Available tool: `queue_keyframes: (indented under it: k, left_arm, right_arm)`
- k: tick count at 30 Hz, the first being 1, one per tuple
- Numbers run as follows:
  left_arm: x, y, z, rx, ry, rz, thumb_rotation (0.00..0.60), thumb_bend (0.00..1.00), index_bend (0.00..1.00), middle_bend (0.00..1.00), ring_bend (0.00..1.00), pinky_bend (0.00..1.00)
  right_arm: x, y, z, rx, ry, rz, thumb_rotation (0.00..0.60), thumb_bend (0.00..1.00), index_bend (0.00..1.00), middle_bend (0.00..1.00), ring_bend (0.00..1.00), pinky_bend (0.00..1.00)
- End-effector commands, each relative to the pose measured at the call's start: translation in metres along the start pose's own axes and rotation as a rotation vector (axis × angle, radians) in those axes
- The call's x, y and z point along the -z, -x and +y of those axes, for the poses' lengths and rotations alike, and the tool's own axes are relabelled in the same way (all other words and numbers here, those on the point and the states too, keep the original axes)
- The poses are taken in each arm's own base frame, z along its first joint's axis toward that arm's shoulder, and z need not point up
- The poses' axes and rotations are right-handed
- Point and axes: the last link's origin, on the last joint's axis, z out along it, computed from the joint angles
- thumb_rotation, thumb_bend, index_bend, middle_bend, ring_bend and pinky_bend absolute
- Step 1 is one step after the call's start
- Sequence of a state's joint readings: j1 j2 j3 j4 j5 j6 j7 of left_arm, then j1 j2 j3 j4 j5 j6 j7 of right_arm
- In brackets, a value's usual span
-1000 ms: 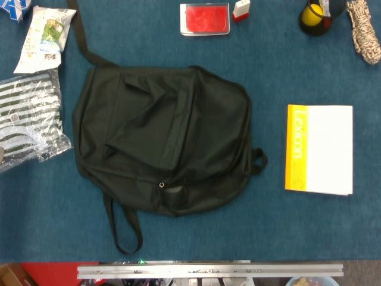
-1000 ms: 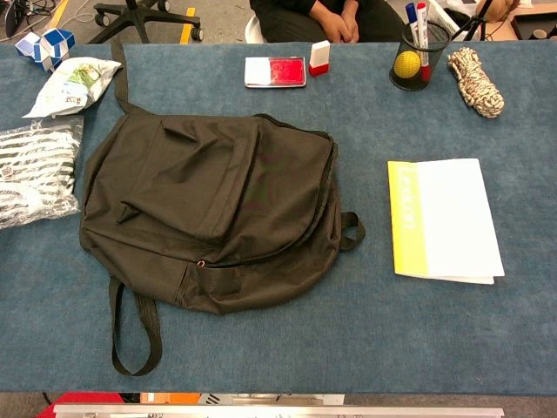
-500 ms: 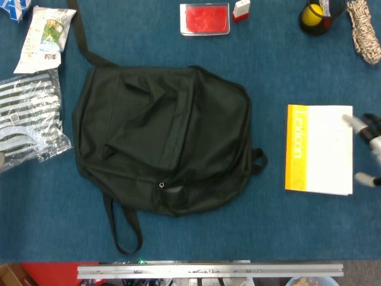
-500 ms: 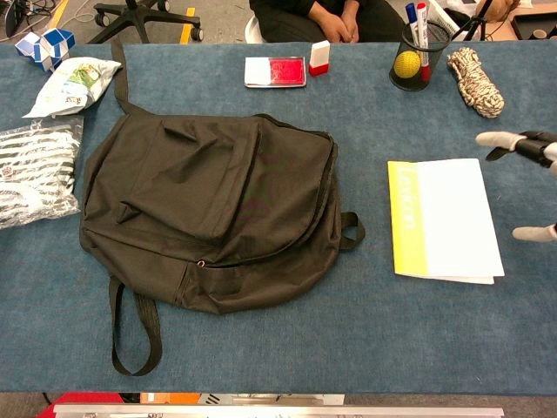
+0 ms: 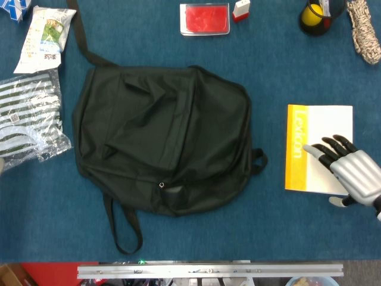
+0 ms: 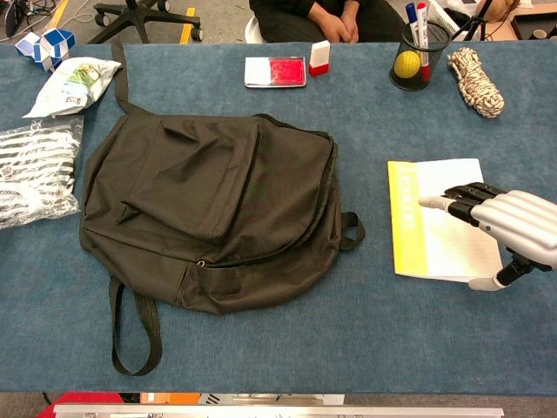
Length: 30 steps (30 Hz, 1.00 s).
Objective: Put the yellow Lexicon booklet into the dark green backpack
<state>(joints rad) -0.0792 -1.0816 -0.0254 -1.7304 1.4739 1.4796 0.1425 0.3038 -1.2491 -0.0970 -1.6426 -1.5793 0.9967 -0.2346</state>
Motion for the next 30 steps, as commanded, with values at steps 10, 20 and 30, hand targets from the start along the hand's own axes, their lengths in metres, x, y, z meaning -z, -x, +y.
queue_keyframes:
  k: [10, 20, 30]
  left_arm:
    - [-0.001, 0.004, -0.002, 0.020, 0.007, -0.017, 0.600, 0.24, 0.11, 0.09, 0.11, 0.07]
    - [-0.003, 0.005, -0.005, 0.021, -0.001, -0.020, 0.600, 0.24, 0.11, 0.09, 0.11, 0.07]
    - [-0.001, 0.002, -0.006, 0.010, -0.007, -0.021, 0.600, 0.24, 0.11, 0.09, 0.11, 0.07]
  right_arm:
    - [-0.017, 0.012, 0.009, 0.062, 0.088, 0.015, 0.600, 0.00, 0.05, 0.14, 0.05, 0.05]
    - [-0.041, -0.008, 0.047, 0.065, 0.217, 0.077, 0.600, 0.00, 0.05, 0.14, 0.05, 0.05]
    - [-0.024, -0.036, 0.044, -0.153, 0.160, 0.043, 0.600, 0.00, 0.05, 0.14, 0.05, 0.05]
